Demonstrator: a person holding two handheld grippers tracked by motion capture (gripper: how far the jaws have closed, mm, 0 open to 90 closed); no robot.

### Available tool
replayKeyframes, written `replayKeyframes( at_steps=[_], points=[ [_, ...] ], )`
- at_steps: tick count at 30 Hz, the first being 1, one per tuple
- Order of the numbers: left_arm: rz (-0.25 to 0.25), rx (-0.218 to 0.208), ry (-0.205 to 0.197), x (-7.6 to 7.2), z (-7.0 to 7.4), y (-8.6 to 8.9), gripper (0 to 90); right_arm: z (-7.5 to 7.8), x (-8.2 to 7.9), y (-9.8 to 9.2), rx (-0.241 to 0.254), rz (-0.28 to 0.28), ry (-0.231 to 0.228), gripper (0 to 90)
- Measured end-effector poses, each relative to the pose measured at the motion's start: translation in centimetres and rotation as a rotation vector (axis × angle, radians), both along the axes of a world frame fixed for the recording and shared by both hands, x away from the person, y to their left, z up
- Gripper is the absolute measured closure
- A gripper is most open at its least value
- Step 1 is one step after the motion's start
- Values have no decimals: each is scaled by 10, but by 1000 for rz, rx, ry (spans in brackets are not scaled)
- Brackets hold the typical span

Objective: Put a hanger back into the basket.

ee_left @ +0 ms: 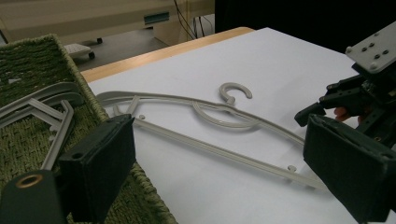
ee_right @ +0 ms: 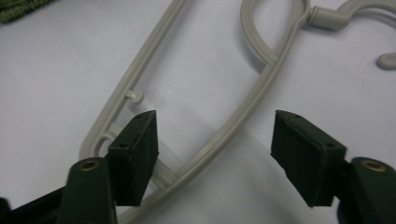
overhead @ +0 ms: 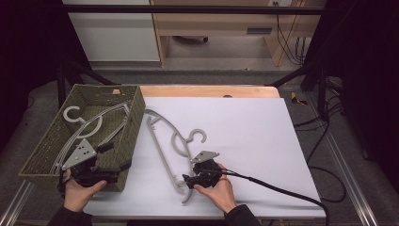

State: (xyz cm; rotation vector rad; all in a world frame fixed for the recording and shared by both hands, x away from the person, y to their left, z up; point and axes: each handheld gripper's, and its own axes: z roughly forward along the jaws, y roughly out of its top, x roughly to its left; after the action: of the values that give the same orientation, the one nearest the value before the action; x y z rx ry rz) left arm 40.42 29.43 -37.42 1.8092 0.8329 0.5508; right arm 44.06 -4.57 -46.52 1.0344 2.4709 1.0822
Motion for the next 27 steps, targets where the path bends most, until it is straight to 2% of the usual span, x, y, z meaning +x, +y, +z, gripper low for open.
replayKeyframes(
  at_steps=[4,6,9,11,12,14,19,22,27],
  points=[
    [1,2,0,0,0,0,88,-7,3,1,-37,-10,8,455],
    [-1,3,3,0,-1,-1,89,-7,3,1,-45,-18,28,501],
    [2,7,5,1,-2,-1,90,-5,3,1,-30,-27,81,557],
    [4,6,7,1,-3,0,91,-6,4,0,-21,-27,95,583],
    [5,6,8,1,-3,0,92,-5,4,1,-8,-44,118,583],
    [5,6,9,1,-2,1,92,-4,5,-1,-19,-37,128,591],
    [5,2,5,0,-1,2,92,0,5,-8,-38,-75,186,627],
    [6,1,6,0,-1,2,92,3,6,-20,-34,-99,238,665],
    [4,5,7,-1,-1,1,93,5,7,-38,-47,-123,256,710]
  ],
)
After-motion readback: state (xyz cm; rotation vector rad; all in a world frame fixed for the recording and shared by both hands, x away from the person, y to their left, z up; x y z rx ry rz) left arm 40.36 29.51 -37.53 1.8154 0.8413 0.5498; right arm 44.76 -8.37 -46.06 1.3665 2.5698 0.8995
